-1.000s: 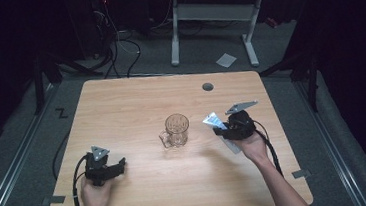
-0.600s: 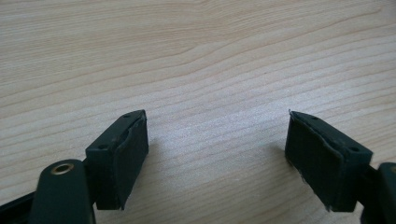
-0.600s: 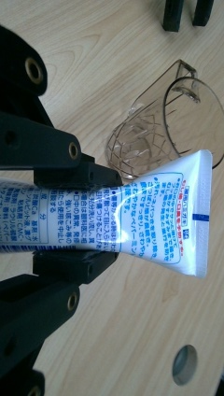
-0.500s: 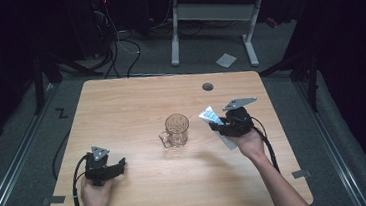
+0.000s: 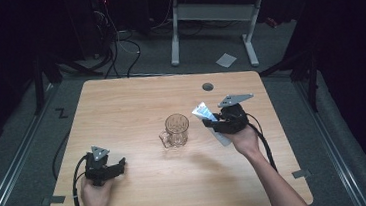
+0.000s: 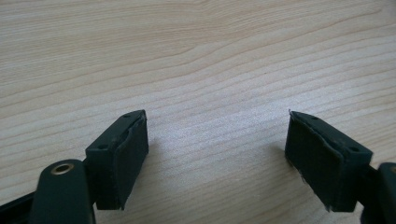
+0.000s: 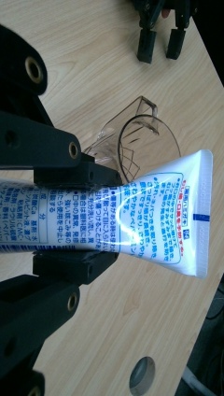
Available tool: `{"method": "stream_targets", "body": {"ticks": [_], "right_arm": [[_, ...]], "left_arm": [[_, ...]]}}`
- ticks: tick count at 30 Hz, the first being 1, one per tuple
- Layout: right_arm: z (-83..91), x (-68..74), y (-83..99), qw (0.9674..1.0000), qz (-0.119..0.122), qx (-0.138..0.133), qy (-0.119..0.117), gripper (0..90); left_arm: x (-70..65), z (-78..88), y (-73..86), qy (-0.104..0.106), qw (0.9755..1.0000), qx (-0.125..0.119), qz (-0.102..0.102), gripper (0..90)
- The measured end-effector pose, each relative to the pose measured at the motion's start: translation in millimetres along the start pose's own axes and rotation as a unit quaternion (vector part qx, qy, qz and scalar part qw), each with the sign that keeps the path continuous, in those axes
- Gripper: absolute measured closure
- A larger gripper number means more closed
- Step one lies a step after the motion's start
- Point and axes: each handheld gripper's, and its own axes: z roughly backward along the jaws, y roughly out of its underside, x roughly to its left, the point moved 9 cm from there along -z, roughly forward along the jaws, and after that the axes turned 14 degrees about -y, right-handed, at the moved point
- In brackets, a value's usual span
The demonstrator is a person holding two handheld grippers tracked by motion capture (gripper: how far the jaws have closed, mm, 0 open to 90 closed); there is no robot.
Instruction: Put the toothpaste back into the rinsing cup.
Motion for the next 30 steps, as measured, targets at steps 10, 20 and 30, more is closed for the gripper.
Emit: {"method": "stream_targets", "body": {"ticks": [10, 20, 30], "right_arm": [[-7.1, 6.9, -23.2, 0.9994, 0.012, -0.027, -0.019, 65.6], [-17.3, 15.4, -57.7, 0.9984, 0.030, -0.036, -0.031, 65.6], [-25.9, 25.5, -79.3, 0.9976, 0.057, -0.027, -0.029, 65.5]], "left_arm": [[0.0, -0.5, -0.4, 0.001, 1.0000, 0.000, -0.001, 22.0], [-0.1, -0.7, -0.6, -0.001, 1.0000, 0.000, 0.000, 22.2], [-0.3, -0.3, -0.2, -0.001, 1.0000, -0.001, -0.001, 21.9]]}}
